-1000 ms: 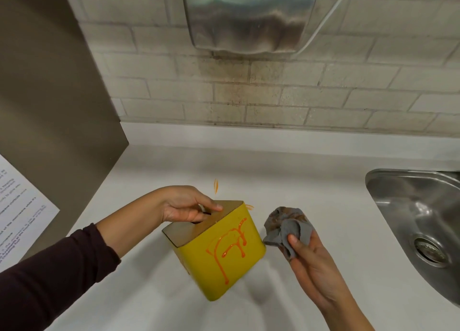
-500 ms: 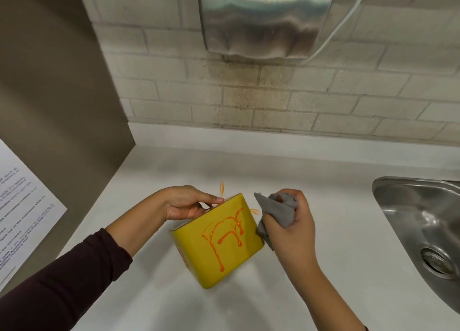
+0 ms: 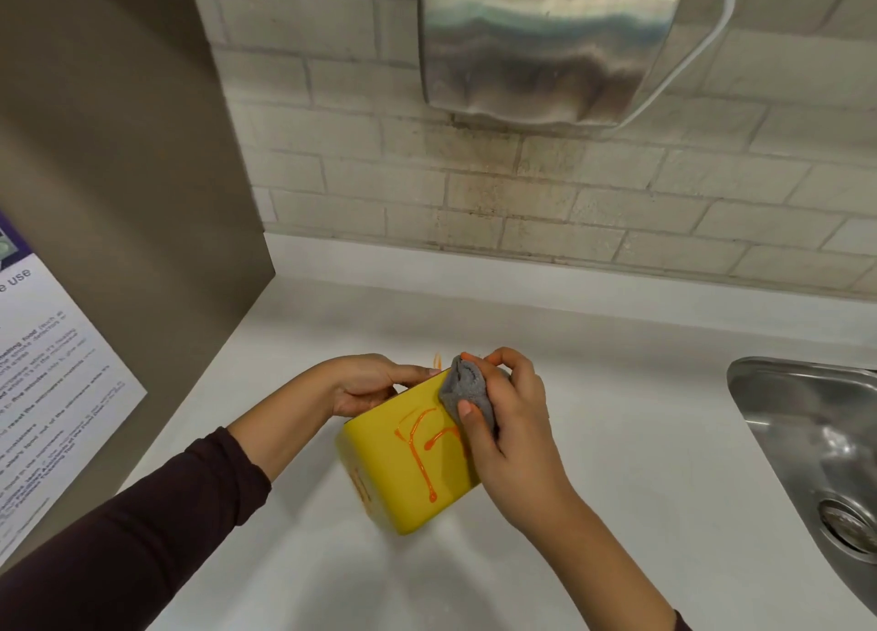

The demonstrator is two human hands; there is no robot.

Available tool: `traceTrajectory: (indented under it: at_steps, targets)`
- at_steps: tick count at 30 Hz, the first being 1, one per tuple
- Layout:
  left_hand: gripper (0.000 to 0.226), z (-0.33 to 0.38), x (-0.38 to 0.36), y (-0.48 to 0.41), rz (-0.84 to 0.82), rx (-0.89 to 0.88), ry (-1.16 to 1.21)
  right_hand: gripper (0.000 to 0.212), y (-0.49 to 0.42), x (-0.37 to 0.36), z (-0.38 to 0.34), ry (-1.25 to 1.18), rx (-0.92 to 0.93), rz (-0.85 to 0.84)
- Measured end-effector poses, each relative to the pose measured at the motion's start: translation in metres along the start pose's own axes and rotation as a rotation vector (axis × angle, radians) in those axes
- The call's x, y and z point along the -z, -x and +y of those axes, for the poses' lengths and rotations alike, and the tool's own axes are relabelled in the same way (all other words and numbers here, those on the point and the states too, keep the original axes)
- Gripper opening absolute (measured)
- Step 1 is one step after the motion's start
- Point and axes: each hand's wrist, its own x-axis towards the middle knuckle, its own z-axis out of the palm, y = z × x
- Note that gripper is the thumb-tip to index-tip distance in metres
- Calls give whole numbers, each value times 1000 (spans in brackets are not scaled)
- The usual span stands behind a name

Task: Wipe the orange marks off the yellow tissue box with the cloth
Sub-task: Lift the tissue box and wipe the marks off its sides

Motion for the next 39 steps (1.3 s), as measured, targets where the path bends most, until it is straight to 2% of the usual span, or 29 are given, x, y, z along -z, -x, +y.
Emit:
traceTrajectory:
  at_steps: [4,7,9,15,16,19,23,28,30,33,35,39]
  targets:
    - [64,6,-4,2,243,-42,-388,38,-7,-1,-2,18,1,21]
    - [56,13,-4,8,420,-191,-714,37,-9,-3,-2,3,11,33]
    - [48,12,0,16,436,-346,-787,36,-12,-4,-1,1,19,40]
    - [26,-25,15,45,188,-564,-318,47,-21,-5,3,-11,63,38]
    - [27,-31,14,46,159,-587,-267,49,-21,-4,4,-34,68,53]
    - [57,-43,7,44,64,-628,-147,40,-19,-2,8,-66,110,102]
    - [45,-46,-7,42,4,-653,11,33,-17,-1,6,82,128,69]
    - [40,-48,-11,40,50,-652,64,41,-15,-4,-6,241,135,96]
    - [38,-47,-13,42,54,-645,55,35,-11,-1,-4,191,105,93]
    - [43,-47,-13,43,62,-637,45,19,-2,5,0,30,-47,122]
    - [45,-48,-14,42,75,-636,39,14,5,3,0,16,-72,171]
    - [45,-47,-15,41,92,-624,19,31,11,-8,-1,39,-52,255]
